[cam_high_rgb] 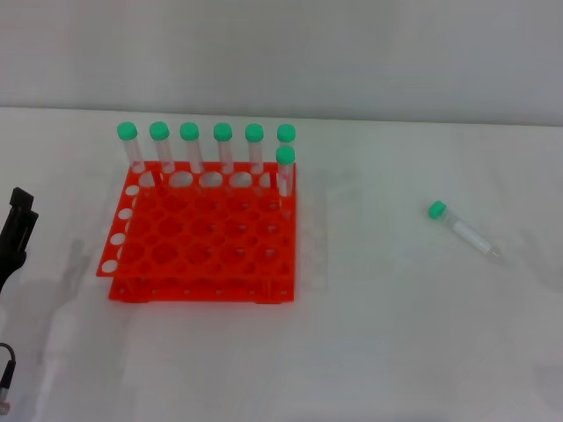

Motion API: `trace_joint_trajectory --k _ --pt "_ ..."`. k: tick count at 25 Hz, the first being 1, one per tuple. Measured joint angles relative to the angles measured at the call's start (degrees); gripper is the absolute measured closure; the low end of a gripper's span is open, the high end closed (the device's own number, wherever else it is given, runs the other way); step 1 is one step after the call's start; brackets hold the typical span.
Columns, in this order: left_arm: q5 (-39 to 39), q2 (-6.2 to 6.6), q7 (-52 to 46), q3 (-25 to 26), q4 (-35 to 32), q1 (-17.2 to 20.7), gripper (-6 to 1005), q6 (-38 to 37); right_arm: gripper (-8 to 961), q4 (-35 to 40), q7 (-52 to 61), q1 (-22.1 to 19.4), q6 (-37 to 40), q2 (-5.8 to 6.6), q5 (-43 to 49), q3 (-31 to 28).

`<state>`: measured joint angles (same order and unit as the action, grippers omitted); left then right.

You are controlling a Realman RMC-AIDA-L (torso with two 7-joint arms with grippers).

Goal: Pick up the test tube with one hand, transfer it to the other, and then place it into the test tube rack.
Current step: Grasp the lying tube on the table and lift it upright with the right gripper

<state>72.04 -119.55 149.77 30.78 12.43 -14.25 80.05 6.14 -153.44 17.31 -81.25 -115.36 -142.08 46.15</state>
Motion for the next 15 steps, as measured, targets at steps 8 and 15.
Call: trace_joint_trajectory --k 8,15 --pt "-0.1 0.0 -0.1 -0.1 -0.1 1.9 123 0.0 88 0.0 0.7 0.5 0.1 0.14 0.9 0.8" --pt "-0.3 -0.06 -0.1 -0.1 0.1 2.8 124 0.2 91 3.3 5.6 0.2 -0.1 0.21 3.1 4.3"
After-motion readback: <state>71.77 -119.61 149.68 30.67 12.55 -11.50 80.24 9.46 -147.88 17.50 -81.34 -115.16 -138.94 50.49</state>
